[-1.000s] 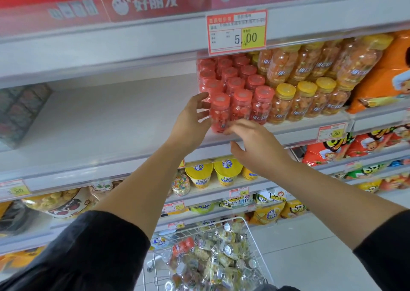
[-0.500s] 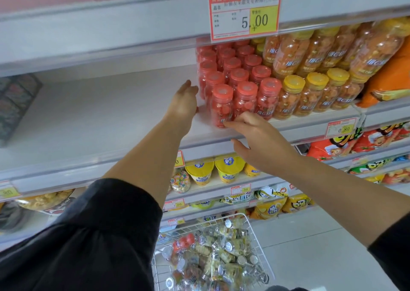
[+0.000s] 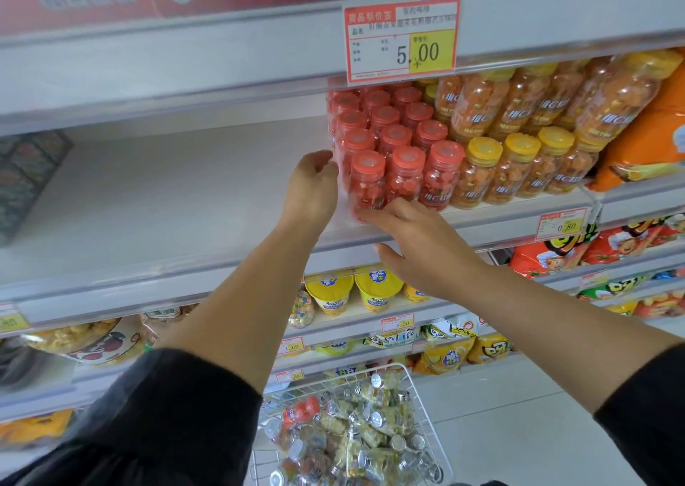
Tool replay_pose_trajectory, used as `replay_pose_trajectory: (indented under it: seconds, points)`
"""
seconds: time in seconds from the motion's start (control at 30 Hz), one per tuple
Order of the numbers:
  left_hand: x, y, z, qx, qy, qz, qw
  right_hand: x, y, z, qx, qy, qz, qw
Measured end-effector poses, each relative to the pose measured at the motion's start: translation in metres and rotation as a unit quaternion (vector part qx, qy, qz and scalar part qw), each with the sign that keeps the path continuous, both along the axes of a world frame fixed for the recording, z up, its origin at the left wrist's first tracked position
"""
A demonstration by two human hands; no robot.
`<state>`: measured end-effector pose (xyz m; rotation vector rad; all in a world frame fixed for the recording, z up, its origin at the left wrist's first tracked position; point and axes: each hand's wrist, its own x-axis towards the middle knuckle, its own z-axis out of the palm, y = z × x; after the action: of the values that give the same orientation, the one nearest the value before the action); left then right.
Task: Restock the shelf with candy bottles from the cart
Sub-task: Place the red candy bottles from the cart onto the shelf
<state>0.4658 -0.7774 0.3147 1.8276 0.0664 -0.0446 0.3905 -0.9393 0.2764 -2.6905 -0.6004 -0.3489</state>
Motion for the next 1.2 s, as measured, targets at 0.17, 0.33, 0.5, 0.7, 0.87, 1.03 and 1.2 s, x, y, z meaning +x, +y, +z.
replay_pose_trajectory:
  seconds: [0.17,0.33,0.5,0.7,0.87,1.03,1.2]
  points:
    - [-0.025,0.012,-0.008,0.118,-0.02,-0.077,0.99,-0.006,-0.004,0.001,0.055,0.014,-0.01,0.998]
    - [-0.028,0.005,-0.008,0.157,-0.04,-0.088,0.983,-0.009,-0.003,0.001,0.064,0.001,-0.018,0.998]
    - [-0.026,-0.005,-0.012,0.186,-0.072,-0.045,0.979,-0.01,-0.003,0.004,0.071,0.007,-0.015,0.997]
    - [-0.025,-0.001,-0.015,0.18,-0.087,-0.053,0.978,-0.013,-0.01,0.002,0.033,0.021,-0.006,0.999]
    - [-0.031,0.004,-0.014,0.169,-0.092,-0.059,0.98,-0.027,-0.009,-0.001,0.052,-0.016,-0.009,0.998]
    - [-0.079,0.045,-0.023,0.168,-0.204,-0.038,0.964,-0.067,0.018,-0.03,0.102,-0.053,0.017,0.993]
    - [-0.154,0.136,-0.092,0.24,-0.188,-0.063,0.95,-0.109,0.058,-0.115,0.068,0.18,0.011,0.981]
